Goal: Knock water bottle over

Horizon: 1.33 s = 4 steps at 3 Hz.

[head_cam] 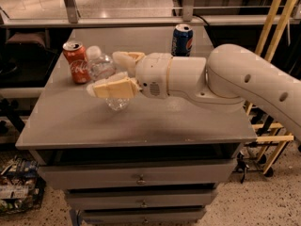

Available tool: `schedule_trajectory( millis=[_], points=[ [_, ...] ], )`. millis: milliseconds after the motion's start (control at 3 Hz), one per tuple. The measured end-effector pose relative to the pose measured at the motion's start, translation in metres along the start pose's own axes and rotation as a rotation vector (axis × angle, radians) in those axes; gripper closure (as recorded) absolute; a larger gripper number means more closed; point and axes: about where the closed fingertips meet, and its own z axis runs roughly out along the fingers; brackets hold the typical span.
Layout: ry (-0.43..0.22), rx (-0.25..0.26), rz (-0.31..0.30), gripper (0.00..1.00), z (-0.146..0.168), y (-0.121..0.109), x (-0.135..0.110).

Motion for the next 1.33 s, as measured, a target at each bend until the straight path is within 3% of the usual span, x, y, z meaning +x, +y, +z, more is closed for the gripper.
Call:
schedule_trajectory(
  millis=[667, 1000, 1333],
  points=[
    [-0.039, -0.101, 0.036, 0.73, 0.058, 0.011, 0.013],
    [-0.042, -0.13, 0.03, 0.94, 0.072, 0.014, 0.015],
    [-0.032, -0.148, 0.026, 1.0, 0.082, 0.016, 0.021]
  ],
)
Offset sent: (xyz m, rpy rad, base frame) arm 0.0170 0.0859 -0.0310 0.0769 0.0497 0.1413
